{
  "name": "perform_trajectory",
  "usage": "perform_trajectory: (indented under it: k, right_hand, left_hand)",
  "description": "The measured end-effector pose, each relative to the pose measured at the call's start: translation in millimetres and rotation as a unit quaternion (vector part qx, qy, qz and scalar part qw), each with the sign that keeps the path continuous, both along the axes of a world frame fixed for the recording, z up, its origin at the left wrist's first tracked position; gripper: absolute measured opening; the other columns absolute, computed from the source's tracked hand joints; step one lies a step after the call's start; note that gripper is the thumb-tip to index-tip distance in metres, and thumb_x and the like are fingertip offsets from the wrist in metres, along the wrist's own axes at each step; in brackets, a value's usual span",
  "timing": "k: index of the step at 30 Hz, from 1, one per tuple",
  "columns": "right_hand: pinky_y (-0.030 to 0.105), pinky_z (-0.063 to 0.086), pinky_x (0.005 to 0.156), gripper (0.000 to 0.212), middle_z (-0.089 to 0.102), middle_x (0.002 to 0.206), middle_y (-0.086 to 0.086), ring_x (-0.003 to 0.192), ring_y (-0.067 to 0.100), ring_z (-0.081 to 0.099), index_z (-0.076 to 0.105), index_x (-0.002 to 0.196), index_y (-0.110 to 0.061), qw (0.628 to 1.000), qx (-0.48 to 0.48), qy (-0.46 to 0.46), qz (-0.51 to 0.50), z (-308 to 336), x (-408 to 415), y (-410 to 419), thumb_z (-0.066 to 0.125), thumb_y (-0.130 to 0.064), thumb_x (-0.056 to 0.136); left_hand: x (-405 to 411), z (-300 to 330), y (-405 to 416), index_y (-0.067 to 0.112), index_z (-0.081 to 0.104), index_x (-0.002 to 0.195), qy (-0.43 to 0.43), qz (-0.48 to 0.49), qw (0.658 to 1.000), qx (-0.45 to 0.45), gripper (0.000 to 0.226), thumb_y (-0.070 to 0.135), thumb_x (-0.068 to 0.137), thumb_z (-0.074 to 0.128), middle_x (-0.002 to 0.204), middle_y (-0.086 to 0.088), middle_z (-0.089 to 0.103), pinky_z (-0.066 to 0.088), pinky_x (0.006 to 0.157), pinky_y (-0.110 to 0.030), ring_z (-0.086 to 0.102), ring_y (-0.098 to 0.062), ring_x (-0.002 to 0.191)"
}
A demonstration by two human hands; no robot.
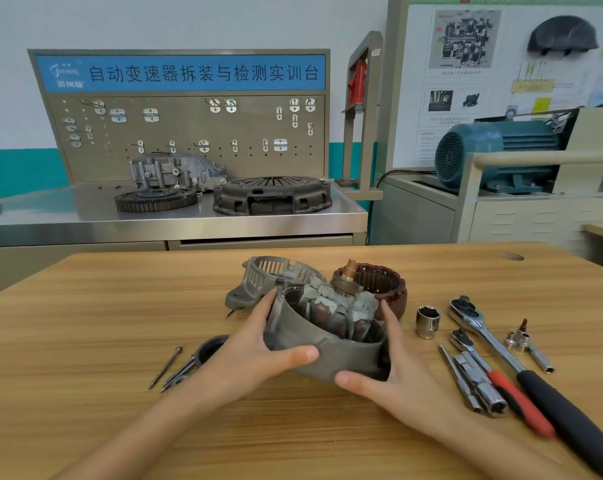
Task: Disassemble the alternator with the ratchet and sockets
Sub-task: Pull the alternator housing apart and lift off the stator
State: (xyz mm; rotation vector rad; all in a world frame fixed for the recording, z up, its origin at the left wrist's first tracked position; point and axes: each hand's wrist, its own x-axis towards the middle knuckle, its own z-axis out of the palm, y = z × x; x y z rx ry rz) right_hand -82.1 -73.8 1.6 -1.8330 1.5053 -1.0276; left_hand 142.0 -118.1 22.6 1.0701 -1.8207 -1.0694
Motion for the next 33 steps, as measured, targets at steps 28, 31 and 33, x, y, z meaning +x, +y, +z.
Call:
perform_trajectory:
  k: [28,31,33]
  right_hand:
    - [-0.011,0.028,0.075,0.087,0.031,0.100,-0.065,0.102,-0.038,0.030,0.016,0.101,-0.082,0.996,-0.023,-0.010,0.081,7,-13,-2,0.081,-0.033,0.070]
    - [-0.009,0.028,0.081,0.078,0.030,0.104,-0.065,0.101,-0.038,0.030,0.017,0.112,-0.071,0.992,0.037,0.035,0.116,16,-30,-1,0.077,-0.039,0.074]
    - [0.007,0.030,0.098,0.065,0.029,0.124,-0.052,0.110,-0.027,0.031,0.021,0.117,-0.064,0.985,0.084,0.082,0.124,30,-48,-2,0.068,-0.038,0.081]
  left_hand:
    - [13,-7,13,0.038,0.009,0.151,-0.112,0.027,0.991,-0.075,0.134,0.068,0.042,0.081,0.142,0.026,0.038,0.031,0.112,-0.023,0.037,0.005,0.132]
    - [26,4,9,0.046,0.011,0.145,-0.157,-0.049,0.985,-0.051,0.110,0.057,0.061,0.081,0.137,0.037,0.033,0.029,0.109,-0.012,0.034,0.016,0.128]
    - [40,21,-4,0.052,0.025,0.135,-0.184,-0.077,0.979,-0.051,0.077,0.030,0.079,0.074,0.134,0.038,0.036,0.034,0.107,-0.012,0.038,0.018,0.124]
